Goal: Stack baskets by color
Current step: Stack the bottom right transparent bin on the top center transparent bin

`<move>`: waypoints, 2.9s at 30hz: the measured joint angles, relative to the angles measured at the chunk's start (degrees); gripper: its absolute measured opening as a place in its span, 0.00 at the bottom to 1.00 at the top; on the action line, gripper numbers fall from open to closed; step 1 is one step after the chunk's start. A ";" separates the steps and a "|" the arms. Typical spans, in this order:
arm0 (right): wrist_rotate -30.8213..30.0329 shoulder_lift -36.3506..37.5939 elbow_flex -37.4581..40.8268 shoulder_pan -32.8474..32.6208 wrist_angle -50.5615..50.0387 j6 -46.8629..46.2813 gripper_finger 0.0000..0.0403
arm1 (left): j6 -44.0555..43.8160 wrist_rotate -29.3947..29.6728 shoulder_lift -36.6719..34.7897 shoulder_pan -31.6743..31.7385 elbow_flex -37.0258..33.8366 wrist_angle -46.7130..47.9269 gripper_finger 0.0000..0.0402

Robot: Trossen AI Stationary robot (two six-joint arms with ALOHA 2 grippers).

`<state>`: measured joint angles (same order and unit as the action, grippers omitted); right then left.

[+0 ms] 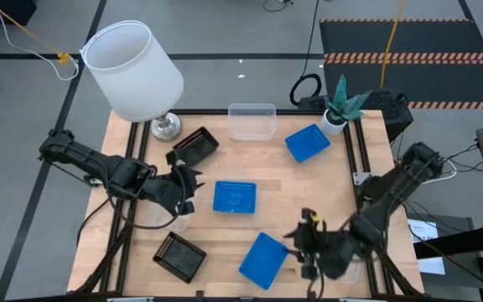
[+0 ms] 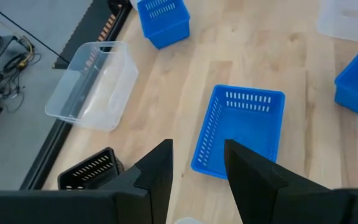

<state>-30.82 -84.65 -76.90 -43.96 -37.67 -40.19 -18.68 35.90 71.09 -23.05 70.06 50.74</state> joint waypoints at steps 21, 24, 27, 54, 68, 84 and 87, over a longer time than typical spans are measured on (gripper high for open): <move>27.28 -10.91 -8.09 -10.39 -20.24 -28.06 0.40 | -6.12 -0.04 0.07 -4.19 -1.52 -0.37 0.36; 30.07 -13.67 -8.02 -10.64 -20.49 -26.85 0.40 | -6.50 -0.05 0.07 -4.19 -1.53 -1.37 0.36; 31.06 -16.05 -8.02 -10.93 -20.44 -24.69 0.40 | -6.57 -0.02 0.06 -4.15 -1.53 -1.36 0.36; 29.22 -19.57 -5.92 -12.05 -23.68 -31.56 0.32 | -4.17 0.00 0.07 -3.97 -1.53 -1.36 0.36; 29.38 -19.57 -1.83 -12.16 -22.85 -31.31 0.31 | -4.98 0.00 0.05 -3.97 -1.55 -1.36 0.36; 29.63 -19.55 1.64 -12.16 -19.52 -31.14 0.12 | -5.88 0.00 0.06 -3.97 -1.55 -1.36 0.36; 29.62 -19.55 1.64 -12.14 -19.55 -30.70 0.03 | -5.86 0.00 0.05 -3.97 -1.55 -1.36 0.36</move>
<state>-1.21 -104.20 -75.26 -56.10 -57.21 -70.89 -24.53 35.90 71.14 -27.03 68.51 49.39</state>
